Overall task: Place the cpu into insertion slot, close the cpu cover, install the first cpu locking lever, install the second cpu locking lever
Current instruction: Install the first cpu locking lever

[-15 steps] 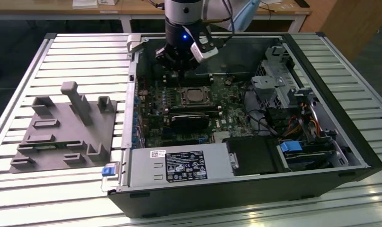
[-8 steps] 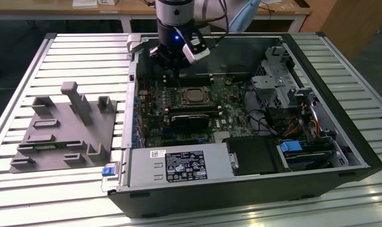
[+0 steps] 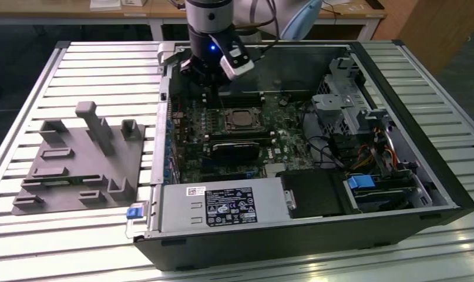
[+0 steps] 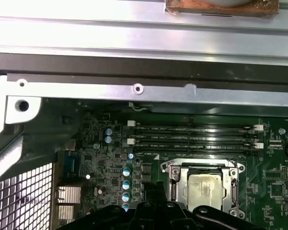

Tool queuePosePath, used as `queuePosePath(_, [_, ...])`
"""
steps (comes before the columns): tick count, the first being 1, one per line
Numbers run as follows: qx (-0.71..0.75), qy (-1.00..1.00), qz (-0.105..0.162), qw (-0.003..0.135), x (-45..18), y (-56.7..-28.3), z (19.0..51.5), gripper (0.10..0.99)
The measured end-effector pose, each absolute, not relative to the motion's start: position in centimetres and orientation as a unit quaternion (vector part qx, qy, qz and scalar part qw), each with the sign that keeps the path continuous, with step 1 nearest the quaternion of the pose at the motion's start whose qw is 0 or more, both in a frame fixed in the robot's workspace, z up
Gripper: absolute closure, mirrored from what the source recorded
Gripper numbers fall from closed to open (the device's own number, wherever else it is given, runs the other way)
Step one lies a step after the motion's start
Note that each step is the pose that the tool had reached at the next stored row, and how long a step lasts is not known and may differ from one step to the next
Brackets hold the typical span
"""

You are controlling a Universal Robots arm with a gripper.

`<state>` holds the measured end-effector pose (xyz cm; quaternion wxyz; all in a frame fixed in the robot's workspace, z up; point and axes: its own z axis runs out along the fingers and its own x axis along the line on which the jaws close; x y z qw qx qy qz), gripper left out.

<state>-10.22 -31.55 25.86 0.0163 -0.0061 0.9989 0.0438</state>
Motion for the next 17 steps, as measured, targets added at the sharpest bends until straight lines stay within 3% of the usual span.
queuePosePath(17, [-0.005,0.999,0.044,0.016,-10.1,-30.0,25.4,0.973])
